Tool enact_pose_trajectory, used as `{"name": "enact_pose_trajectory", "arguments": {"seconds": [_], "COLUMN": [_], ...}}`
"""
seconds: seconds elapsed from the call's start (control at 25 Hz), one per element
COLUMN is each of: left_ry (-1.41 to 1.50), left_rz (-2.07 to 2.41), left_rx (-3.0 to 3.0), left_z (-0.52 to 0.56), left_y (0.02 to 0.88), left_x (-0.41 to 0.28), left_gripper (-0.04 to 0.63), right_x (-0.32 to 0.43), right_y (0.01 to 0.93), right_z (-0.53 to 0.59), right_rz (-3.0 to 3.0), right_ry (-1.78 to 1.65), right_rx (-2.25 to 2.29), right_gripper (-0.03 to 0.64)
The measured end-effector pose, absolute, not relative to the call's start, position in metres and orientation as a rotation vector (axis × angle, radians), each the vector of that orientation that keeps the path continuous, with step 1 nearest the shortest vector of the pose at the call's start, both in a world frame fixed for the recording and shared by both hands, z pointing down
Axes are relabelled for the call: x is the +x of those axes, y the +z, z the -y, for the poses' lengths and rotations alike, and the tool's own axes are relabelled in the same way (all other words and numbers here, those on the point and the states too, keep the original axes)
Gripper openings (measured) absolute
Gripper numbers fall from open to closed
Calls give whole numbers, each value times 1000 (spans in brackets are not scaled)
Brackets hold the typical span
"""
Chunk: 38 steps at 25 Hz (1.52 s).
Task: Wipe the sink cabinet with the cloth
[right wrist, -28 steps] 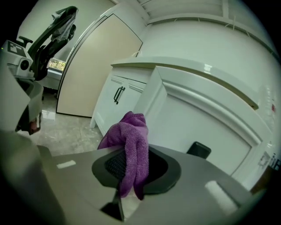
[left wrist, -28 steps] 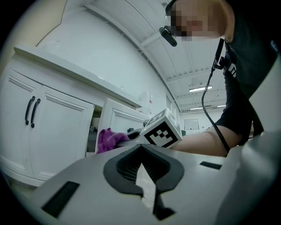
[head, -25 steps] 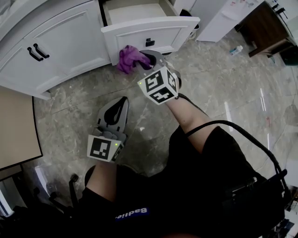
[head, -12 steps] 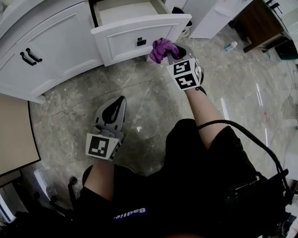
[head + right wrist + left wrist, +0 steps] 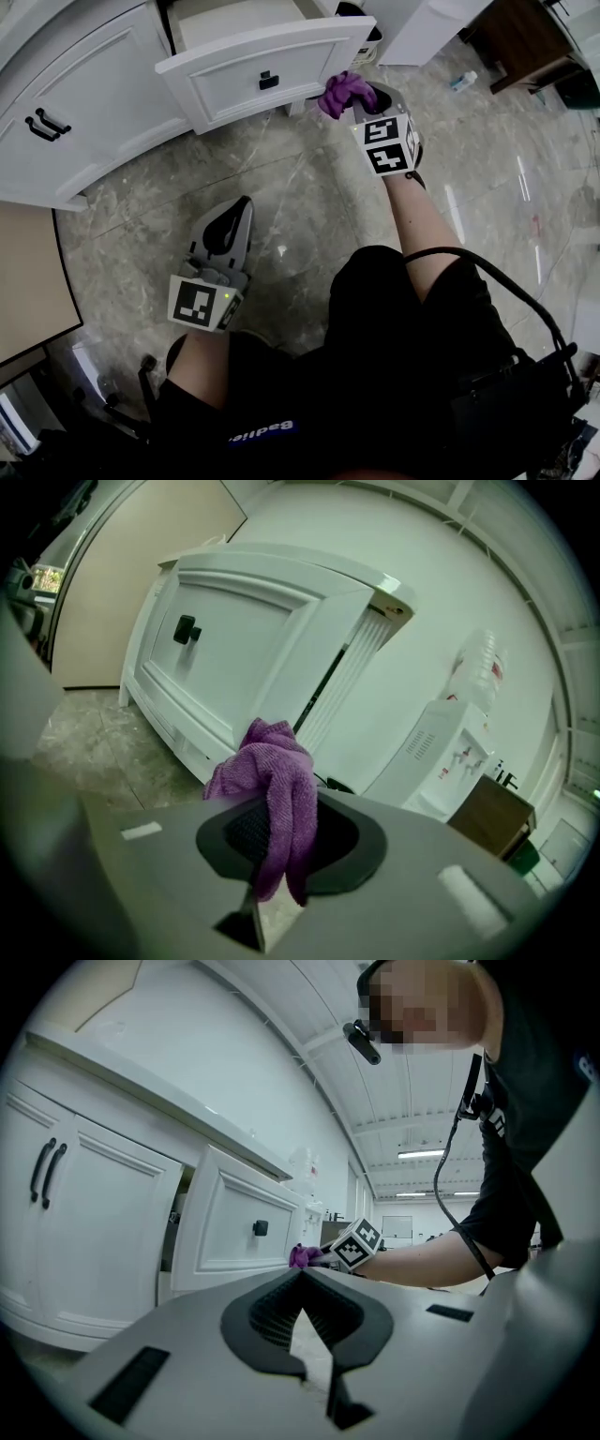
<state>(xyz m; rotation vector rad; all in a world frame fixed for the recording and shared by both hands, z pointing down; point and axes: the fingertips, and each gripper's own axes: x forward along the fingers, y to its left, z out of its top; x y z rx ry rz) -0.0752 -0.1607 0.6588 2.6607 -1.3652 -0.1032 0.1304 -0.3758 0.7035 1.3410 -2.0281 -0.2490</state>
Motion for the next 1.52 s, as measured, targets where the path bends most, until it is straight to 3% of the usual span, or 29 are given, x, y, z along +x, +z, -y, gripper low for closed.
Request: {"name": "enact_pose_trajectory", "arguments": {"seconds": [0.4,1.16,1.52], "left_ry": [-79,159,93], "left_rz": [1304,1234,1314], "left_rx": [2613,2609,2556], "left_z": [129,64,8], "left_y": [597,230,96], "left_x": [-23,9,41], "left_gripper": [5,5,5], "right_x": [115,84,88], "right_y": [643,296,163], "right_z": [293,139,40], "right_rz": [2389,2597,2709], "right_ry": [-40,244,154], "right_rx": [1230,943,638], "right_gripper": [63,64,64]}}
